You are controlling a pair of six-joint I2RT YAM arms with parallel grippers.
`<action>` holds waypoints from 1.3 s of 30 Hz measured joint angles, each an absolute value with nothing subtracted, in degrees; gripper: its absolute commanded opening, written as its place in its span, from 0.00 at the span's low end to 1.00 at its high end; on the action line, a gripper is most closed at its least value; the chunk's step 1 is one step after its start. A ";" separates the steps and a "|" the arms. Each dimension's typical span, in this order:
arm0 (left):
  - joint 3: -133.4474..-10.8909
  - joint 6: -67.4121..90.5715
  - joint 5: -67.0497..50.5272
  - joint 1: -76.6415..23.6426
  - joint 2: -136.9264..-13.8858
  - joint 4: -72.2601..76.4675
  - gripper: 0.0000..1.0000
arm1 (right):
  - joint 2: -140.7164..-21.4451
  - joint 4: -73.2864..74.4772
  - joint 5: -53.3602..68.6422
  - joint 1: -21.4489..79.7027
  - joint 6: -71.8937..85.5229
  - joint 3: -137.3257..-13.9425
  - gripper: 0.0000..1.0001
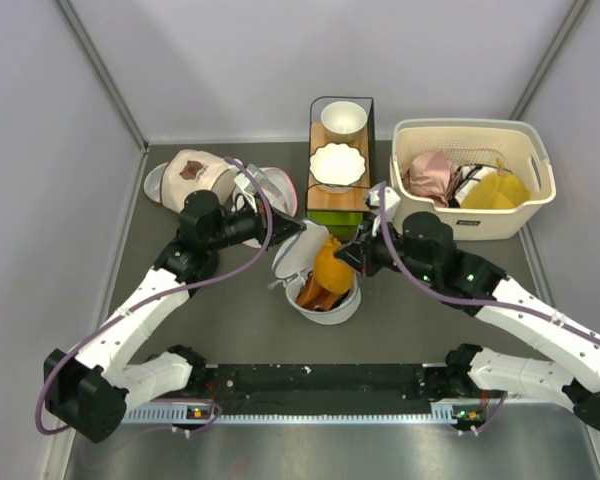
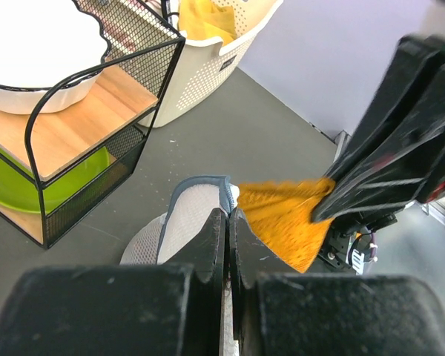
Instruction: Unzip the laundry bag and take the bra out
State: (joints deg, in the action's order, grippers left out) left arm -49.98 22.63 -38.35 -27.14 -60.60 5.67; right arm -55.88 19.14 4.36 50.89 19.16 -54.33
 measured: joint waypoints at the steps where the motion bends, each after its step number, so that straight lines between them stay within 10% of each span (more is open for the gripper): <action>1: -49.98 22.63 -38.41 -27.14 -60.60 5.67 0.00 | -55.20 18.31 4.27 50.89 19.18 -55.05 0.00; 26: -49.25 22.85 -38.33 -27.07 -60.14 6.46 0.00 | -49.19 17.82 -11.14 49.19 10.50 -72.88 0.00; 39: -49.23 22.76 -38.11 -27.03 -60.16 6.42 0.00 | -56.73 15.84 -19.00 26.68 0.38 -86.63 0.00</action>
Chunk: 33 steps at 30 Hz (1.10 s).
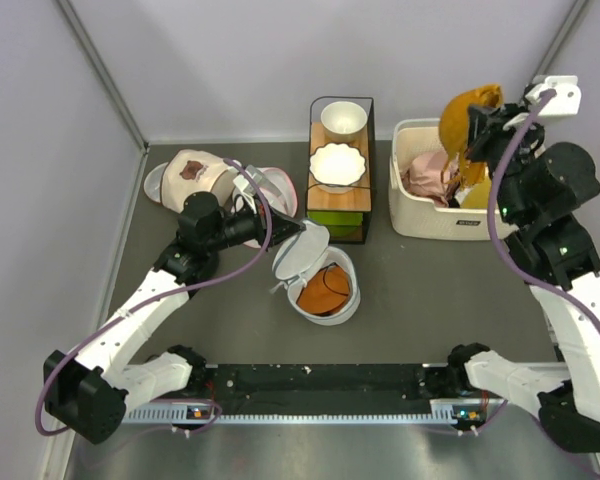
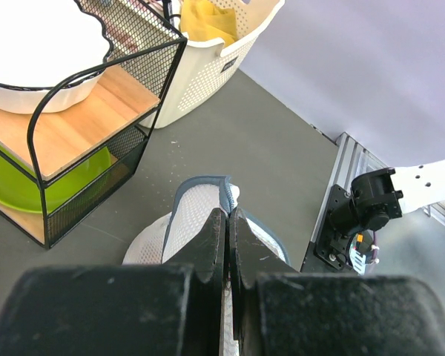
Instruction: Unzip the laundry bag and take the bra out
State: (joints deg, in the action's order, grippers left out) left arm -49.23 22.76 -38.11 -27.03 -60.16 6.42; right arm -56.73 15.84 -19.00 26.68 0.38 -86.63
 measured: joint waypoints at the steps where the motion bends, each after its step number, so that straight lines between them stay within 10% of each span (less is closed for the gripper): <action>1: -49.23 22.79 -38.13 -27.03 -60.16 6.42 0.00 | -57.34 15.25 -18.50 24.10 0.16 -86.74 0.00; 13: -49.23 22.28 -37.87 -27.03 -60.12 5.56 0.00 | -70.48 8.99 -11.90 4.82 2.83 -81.60 0.00; 15: -49.23 22.31 -37.85 -27.03 -60.12 5.56 0.00 | -73.17 8.43 -11.66 3.99 3.36 -80.55 0.49; 18: -49.23 22.31 -37.87 -27.03 -60.12 5.56 0.00 | -77.36 8.58 -11.27 3.31 4.73 -79.72 0.89; 33: -48.36 22.15 -37.15 -26.98 -59.64 6.39 0.00 | -57.76 8.23 1.02 10.90 15.05 -65.58 0.68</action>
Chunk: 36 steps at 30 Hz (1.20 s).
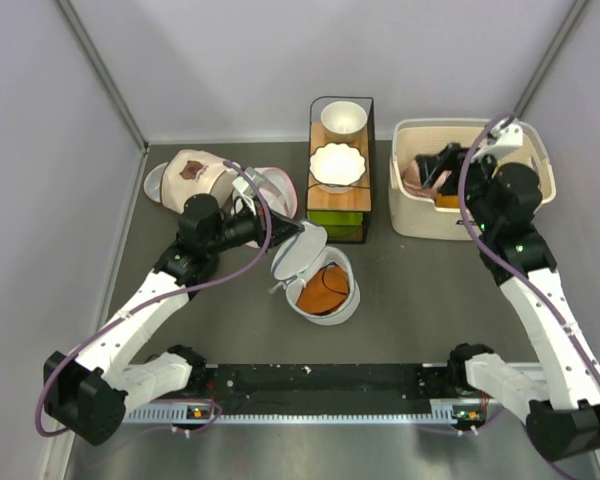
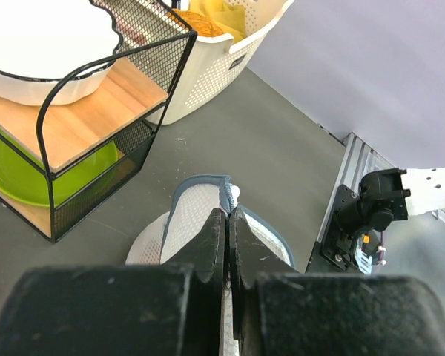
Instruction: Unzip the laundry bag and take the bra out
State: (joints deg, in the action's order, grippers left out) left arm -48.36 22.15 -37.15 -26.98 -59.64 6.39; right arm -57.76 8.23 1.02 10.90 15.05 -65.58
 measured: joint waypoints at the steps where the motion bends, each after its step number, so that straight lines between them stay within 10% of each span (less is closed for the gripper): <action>1: -48.16 22.26 -36.99 -26.96 -59.64 6.48 0.00 | -55.68 8.32 1.72 12.56 16.21 -63.64 0.68; 17: -47.86 22.87 -37.60 -25.26 -59.79 6.50 0.00 | -59.07 15.92 -4.95 56.60 24.10 -50.19 0.67; 36: -45.50 24.43 -39.62 -24.34 -60.93 8.84 0.00 | -76.55 11.81 -11.81 58.78 23.94 -41.98 0.67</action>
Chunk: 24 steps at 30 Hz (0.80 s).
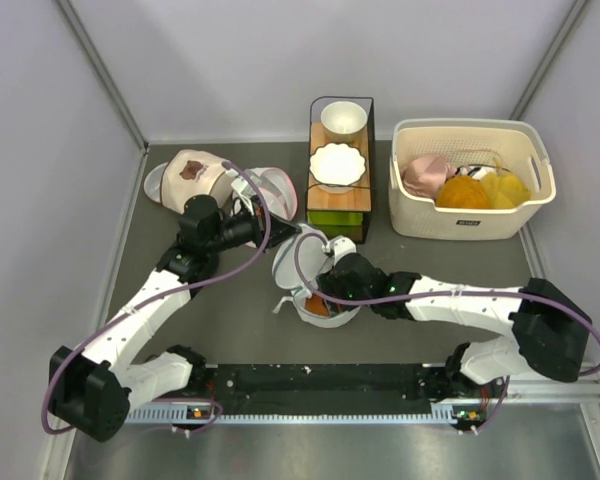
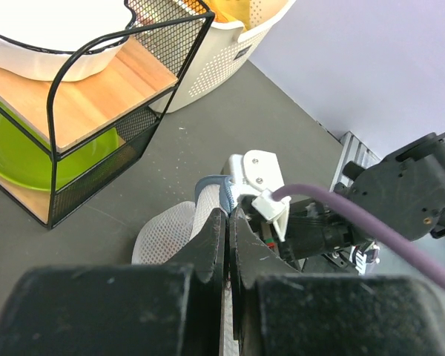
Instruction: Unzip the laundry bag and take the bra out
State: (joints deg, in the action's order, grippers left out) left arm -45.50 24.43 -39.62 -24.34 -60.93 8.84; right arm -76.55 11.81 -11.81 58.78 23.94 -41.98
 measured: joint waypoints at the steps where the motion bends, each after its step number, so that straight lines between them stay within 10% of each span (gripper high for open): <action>1: -45.50 24.58 -39.68 -24.29 -61.04 9.10 0.00 | -77.17 11.20 -11.94 58.78 23.70 -41.56 0.59; 7: -45.30 25.39 -39.86 -24.08 -61.30 9.82 0.00 | -80.40 7.09 -11.81 58.76 23.49 -38.94 0.01; 24: -45.28 25.47 -40.64 -23.31 -61.30 9.89 0.00 | -57.80 11.31 -12.53 58.78 23.29 -40.21 0.00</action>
State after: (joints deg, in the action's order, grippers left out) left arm -45.28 25.47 -40.64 -23.31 -61.30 9.89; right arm -57.80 11.31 -12.53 58.78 23.29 -40.21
